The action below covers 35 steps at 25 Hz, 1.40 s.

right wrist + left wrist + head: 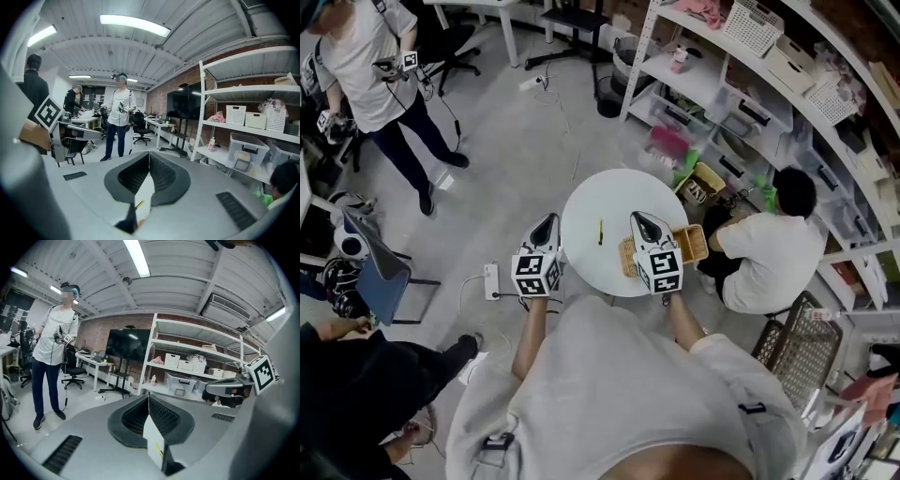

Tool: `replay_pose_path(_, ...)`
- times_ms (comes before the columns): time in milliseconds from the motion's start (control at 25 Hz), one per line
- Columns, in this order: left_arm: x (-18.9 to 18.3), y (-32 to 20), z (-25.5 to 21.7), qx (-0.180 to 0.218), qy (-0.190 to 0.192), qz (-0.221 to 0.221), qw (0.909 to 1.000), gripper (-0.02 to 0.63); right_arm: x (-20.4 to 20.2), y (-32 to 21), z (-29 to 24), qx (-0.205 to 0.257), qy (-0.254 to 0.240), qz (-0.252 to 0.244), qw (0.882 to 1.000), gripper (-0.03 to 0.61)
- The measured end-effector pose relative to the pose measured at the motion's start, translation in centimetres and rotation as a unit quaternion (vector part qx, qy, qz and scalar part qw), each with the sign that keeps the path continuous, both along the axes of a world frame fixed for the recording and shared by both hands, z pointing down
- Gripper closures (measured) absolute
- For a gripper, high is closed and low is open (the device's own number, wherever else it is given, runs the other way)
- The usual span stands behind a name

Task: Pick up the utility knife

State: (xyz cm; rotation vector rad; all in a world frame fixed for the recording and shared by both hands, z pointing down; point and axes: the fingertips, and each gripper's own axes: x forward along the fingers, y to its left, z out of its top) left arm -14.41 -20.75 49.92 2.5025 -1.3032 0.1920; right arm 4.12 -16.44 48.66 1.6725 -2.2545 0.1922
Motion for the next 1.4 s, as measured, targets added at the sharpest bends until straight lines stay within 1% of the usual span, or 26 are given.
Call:
replay_pose_path(200,-0.2,-2.3,0.9,-0.007,-0.001,0.010,0.9999,0.591,-0.4,-2.1,0.6,-0.004,-0.001,0.007,1.000,0.548)
replay_pose_path(520,-0.2,-3.4,1.4,-0.014,-0.008,0.009,0.9998,0.591,-0.4,-3.4,1.3,-0.014,-0.006,0.003,1.000,0.548)
replay_pose_path(880,1.4,-3.2,1.6,-0.019,-0.026,-0.016,0.9993,0.591,1.3,-4.3,1.4,-0.014,-0.021,-0.029,0.999,0.548)
replay_pose_path(1080,2.3,-3.1,1.6,-0.024,-0.035,-0.049,0.9979,0.591,2.4,-4.9,2.1,-0.020,-0.029,-0.058,0.998,0.548)
replay_pose_path(1240,3.8,-2.7,2.6,-0.033,-0.050,-0.050,0.9969,0.591,3.7,-4.9,3.4,-0.034,-0.037,-0.069,0.996,0.548)
replay_pose_path(1400,5.0,-1.8,3.5,-0.042,-0.055,-0.050,0.9964,0.591,4.5,-4.0,5.0,-0.052,-0.041,-0.074,0.995,0.546)
